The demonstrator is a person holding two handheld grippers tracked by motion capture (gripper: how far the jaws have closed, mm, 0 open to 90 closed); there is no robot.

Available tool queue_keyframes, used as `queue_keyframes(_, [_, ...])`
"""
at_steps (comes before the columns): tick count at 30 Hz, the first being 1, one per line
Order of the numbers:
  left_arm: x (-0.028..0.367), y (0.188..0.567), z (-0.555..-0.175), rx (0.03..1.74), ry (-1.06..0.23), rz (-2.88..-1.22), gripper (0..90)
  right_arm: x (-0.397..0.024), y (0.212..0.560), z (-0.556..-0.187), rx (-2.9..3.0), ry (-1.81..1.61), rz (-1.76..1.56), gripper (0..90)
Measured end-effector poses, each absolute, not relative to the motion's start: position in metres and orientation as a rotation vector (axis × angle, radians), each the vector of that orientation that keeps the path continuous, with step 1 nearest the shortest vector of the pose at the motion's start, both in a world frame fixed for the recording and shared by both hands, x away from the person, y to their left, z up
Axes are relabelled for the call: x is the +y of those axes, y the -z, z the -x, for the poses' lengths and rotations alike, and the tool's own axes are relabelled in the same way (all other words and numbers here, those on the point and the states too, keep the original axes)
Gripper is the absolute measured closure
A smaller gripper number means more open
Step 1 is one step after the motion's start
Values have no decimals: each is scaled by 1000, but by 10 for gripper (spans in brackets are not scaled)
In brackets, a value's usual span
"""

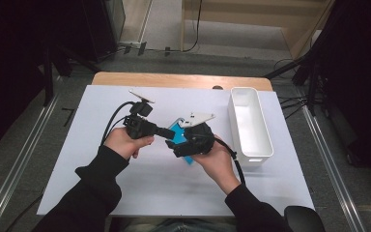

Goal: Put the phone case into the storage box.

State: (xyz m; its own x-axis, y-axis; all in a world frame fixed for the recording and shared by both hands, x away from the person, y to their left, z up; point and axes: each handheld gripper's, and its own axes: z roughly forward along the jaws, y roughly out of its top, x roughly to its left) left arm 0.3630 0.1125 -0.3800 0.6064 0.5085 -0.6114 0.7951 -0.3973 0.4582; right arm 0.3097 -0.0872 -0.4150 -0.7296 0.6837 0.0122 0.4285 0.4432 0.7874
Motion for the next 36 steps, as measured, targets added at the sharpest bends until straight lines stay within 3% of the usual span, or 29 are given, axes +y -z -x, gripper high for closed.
queue_keyframes(3, [113, 379, -363, 1005, 490, -2079, 788, -87, 413, -310, 2390, -1171, -958, 153])
queue_keyframes(15, [127, 366, -365, 983, 461, -2011, 584, -94, 412, -313, 2445, -1207, -979, 153])
queue_keyframes(32, [143, 358, -368, 921, 382, -1993, 420, -106, 409, -315, 2549, -1298, -999, 153])
queue_keyframes(36, [144, 360, -367, 881, 344, -2024, 418, -110, 408, -316, 2579, -1325, -1024, 153])
